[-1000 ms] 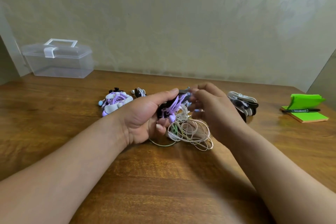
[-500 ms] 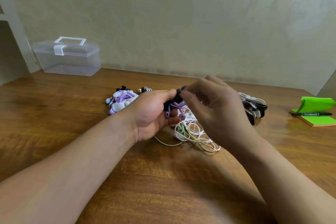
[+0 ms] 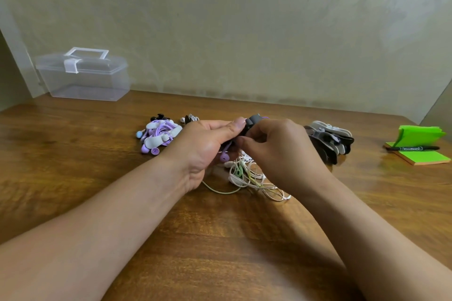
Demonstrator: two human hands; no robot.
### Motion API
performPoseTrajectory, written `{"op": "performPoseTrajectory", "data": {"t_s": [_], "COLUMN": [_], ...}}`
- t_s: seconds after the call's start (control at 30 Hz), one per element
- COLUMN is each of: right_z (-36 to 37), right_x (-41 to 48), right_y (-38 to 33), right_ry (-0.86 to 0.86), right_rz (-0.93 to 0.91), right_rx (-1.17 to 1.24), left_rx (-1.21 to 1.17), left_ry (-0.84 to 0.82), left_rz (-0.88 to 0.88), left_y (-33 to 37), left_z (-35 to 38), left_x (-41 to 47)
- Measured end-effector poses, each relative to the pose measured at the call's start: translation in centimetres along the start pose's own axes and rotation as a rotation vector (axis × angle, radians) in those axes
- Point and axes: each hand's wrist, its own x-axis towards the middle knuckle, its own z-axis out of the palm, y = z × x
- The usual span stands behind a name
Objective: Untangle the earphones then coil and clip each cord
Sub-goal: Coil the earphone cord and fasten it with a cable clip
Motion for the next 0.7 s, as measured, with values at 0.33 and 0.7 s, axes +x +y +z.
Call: {"op": "performPoseTrajectory", "data": {"t_s": [0.33, 0.7], "right_z": [-0.8, 0.4], "right_x": [0.5, 0.2], "right_y": [-0.2, -0.5], "right_ry": [-0.149, -0.061], "right_rz": [0.156, -0.041], "right_rx": [0.380, -0.070], "left_rx": [-0.087, -0.007], "left_ry": [-0.043, 0.078], "left_rz": [-0.055, 0.028], "left_y": [0.3, -0.1], "left_z": [0.2, 0.4], "left_x": [-0.4, -0.5]}}
